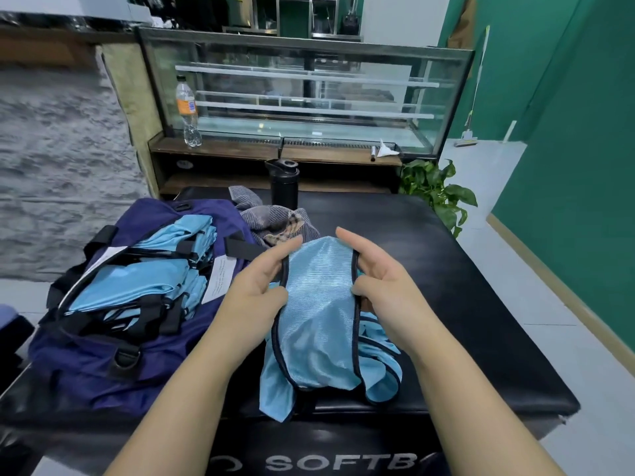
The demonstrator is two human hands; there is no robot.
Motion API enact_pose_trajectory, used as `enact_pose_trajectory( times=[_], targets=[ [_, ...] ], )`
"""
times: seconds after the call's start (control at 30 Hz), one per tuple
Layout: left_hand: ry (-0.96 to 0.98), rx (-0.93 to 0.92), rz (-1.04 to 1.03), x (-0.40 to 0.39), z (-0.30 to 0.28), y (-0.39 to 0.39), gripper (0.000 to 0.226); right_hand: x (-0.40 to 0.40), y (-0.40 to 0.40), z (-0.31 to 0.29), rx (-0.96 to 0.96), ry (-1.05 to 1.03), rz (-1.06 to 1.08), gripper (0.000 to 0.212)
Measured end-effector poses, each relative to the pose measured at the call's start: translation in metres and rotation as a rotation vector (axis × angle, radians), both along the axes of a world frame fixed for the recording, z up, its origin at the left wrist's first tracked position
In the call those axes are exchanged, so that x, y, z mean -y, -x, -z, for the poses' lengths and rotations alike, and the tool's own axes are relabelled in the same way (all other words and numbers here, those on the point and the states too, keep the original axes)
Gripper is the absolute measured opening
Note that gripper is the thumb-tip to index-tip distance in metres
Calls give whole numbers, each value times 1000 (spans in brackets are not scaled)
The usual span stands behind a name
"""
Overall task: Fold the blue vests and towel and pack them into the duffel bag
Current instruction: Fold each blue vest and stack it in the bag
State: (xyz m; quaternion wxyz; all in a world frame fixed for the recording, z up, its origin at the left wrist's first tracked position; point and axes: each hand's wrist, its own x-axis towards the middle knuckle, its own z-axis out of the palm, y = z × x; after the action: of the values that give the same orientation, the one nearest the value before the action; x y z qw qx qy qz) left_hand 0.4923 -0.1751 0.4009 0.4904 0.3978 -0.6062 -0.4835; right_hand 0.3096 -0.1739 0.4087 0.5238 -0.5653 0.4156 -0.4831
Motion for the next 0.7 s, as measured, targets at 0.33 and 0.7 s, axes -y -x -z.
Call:
enact_pose_trajectory(
  times=[0.33, 0.7],
  targets=[
    [51, 100, -118, 1, 0, -3, 37, 0, 7, 1, -200, 7, 139, 56],
    [305, 540, -285, 6, 3, -7, 25, -2, -1, -7, -830, 210, 242, 15]
  ],
)
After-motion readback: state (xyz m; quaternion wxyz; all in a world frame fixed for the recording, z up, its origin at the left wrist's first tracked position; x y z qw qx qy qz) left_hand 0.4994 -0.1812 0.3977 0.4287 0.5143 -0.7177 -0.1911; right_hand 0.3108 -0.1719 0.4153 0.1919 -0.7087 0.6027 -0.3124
